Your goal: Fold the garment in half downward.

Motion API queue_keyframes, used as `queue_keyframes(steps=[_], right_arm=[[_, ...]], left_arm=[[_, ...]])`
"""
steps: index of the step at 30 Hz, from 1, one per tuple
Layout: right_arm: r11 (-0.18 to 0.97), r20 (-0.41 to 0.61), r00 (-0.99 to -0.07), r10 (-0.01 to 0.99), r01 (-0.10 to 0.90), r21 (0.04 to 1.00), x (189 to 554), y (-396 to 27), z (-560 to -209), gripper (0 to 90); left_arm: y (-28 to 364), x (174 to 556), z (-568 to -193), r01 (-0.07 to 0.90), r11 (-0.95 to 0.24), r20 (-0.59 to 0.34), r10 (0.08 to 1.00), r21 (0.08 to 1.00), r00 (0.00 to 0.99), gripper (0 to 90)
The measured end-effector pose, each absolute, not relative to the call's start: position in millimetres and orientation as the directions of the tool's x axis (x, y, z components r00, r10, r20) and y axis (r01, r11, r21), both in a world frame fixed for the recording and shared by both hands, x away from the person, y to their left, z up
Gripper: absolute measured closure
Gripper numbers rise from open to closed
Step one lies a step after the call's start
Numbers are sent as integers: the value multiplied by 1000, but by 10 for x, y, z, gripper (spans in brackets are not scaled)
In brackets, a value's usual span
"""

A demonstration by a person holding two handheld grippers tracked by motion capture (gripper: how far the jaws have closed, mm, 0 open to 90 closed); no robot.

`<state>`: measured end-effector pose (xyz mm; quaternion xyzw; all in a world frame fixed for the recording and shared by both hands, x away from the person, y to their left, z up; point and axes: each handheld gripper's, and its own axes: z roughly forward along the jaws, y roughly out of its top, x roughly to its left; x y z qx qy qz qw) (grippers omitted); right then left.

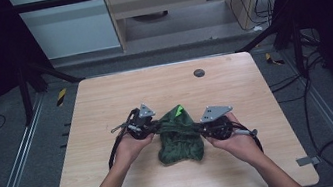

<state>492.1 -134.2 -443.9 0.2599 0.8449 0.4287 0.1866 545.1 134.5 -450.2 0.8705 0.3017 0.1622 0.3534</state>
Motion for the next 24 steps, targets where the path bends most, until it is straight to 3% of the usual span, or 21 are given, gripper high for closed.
queue_keyframes(steps=[24], right_arm=[[504,-93,-789,608,293,812,4734,-1468,-4584,819]], left_arm=[[1435,4930,-4550,324,-573,110,595,753,796,873]])
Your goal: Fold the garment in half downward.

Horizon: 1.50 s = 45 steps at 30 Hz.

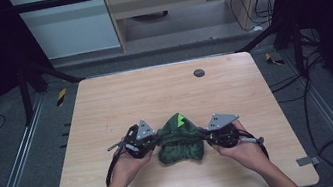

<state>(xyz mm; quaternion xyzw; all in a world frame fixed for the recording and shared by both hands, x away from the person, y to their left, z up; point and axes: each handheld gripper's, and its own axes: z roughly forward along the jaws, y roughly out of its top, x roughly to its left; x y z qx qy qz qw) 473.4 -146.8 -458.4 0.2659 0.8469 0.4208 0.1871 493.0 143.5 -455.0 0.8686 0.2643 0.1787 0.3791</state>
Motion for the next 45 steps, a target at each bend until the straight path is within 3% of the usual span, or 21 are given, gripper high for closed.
queue_keyframes(steps=[25,30,45], right_arm=[[510,-95,-790,606,293,809,4779,-1425,-4522,749],[517,-99,-797,596,286,807,4756,-1419,-4517,846],[504,-85,-802,591,284,816,4568,-1463,-4669,847]], left_arm=[[1415,4858,-4457,272,-580,150,575,768,804,874],[1407,4815,-4454,260,-584,153,562,769,813,875],[1449,4697,-4652,245,-620,191,551,745,812,871]])
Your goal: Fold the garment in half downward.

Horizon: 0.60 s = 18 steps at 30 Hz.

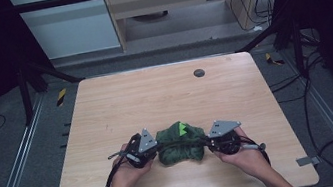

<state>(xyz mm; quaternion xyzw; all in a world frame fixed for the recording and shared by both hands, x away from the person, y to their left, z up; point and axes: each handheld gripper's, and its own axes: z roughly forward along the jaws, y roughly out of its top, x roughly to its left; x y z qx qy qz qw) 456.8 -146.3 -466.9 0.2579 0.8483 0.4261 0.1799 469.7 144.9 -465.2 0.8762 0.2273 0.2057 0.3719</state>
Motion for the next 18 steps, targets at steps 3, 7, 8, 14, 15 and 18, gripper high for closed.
queue_keyframes(steps=[3,7,8,14,15,18], right_arm=[[507,-91,-808,583,273,818,4515,-1451,-4692,847],[516,-104,-809,578,264,814,4481,-1445,-4708,848],[518,-108,-809,577,261,814,4472,-1449,-4711,848],[513,-107,-812,574,255,819,4408,-1464,-4734,843],[513,-107,-813,573,253,820,4401,-1468,-4738,842],[511,-107,-813,572,251,822,4374,-1476,-4757,831]], left_arm=[[1472,4676,-4704,253,-613,184,558,748,809,871],[1478,4663,-4737,256,-611,181,560,749,809,870],[1480,4654,-4747,254,-610,181,560,751,808,870],[1494,4609,-4806,253,-593,172,566,764,806,865],[1493,4600,-4814,253,-596,174,566,762,806,865],[1492,4587,-4835,248,-593,178,566,766,805,863]])
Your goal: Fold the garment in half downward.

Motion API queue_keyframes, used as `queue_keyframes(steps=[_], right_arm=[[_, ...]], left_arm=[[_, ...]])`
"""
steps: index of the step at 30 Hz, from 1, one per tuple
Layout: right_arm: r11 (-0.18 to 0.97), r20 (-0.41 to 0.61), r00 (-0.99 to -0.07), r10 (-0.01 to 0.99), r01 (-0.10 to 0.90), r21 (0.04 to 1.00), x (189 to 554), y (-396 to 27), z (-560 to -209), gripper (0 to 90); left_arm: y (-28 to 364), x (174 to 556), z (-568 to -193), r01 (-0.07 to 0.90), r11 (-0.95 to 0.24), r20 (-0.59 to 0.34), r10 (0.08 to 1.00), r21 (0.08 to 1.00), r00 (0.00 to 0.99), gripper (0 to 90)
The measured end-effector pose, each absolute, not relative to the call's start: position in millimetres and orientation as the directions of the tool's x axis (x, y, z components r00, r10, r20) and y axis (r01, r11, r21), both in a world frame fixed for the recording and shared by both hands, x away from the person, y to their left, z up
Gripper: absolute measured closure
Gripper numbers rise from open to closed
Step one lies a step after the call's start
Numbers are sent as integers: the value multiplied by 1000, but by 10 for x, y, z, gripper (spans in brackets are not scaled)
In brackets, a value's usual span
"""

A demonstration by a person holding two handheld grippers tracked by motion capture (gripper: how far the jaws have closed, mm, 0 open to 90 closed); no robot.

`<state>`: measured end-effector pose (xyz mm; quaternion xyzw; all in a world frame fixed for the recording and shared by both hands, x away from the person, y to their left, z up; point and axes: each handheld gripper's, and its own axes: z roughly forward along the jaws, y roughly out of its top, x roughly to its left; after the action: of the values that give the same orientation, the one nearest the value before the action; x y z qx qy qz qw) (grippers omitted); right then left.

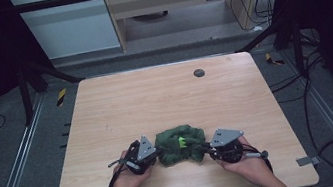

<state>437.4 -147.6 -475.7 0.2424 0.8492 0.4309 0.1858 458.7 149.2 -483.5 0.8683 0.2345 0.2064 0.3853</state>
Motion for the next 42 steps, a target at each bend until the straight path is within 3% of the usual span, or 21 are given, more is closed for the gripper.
queue_keyframes(steps=[15,21,23,30,37,42], right_arm=[[503,-98,-812,576,258,825,4274,-1553,-4861,818],[497,-87,-804,588,275,823,4258,-1604,-4902,781],[503,-97,-796,597,278,818,4259,-1621,-4910,728],[474,-85,-720,689,360,803,4302,-1737,-4917,483],[386,-43,-569,821,500,775,4570,-1952,-5020,240],[315,3,-482,876,579,752,4757,-2057,-5113,164]], left_arm=[[1496,4538,-4905,235,-570,188,586,787,789,814],[1504,4511,-4915,232,-562,198,600,794,775,717],[1517,4489,-4910,231,-566,210,607,791,767,640],[1748,4426,-4896,311,-564,198,665,765,720,506],[2076,4691,-4940,444,-476,139,785,759,603,222],[2286,4863,-5039,522,-416,95,840,745,534,150]])
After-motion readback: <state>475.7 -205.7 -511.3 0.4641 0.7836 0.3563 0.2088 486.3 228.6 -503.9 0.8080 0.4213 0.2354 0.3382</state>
